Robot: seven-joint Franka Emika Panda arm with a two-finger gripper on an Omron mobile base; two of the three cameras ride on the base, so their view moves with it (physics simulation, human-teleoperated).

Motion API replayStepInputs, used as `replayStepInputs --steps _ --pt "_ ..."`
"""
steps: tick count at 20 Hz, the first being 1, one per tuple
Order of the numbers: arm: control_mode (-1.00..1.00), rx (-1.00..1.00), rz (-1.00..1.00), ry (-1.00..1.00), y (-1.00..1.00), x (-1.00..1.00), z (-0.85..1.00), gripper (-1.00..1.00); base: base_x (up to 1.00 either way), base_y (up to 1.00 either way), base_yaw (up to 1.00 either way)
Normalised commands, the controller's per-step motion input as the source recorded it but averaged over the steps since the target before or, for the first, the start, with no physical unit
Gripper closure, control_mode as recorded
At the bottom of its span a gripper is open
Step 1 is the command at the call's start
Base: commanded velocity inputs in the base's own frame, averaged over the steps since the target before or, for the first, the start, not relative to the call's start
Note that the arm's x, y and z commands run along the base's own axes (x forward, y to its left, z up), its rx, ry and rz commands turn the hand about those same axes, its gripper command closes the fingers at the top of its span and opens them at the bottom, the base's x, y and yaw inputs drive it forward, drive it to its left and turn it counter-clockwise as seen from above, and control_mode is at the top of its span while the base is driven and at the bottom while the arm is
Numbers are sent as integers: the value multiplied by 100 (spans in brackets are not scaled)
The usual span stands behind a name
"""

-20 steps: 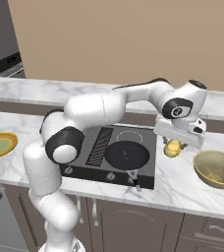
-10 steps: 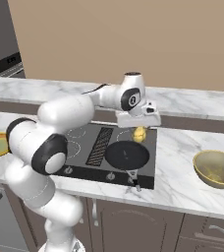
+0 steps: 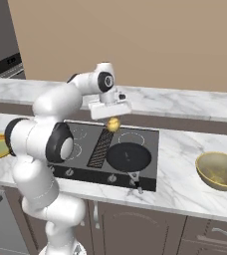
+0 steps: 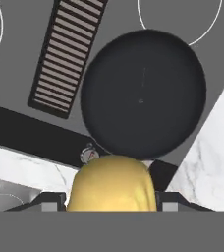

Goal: Place the shrimp on the plate and place the potato on the same plate.

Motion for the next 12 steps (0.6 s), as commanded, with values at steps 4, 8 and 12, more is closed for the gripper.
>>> replayStepInputs --steps 4,8,12 --pt "-100 4 39 1 100 26 -45 100 0 0 0" --pt "-100 5 32 1 100 14 -31 100 0 0 0" --pt "-100 3 24 3 100 0 -9 100 0 0 0"
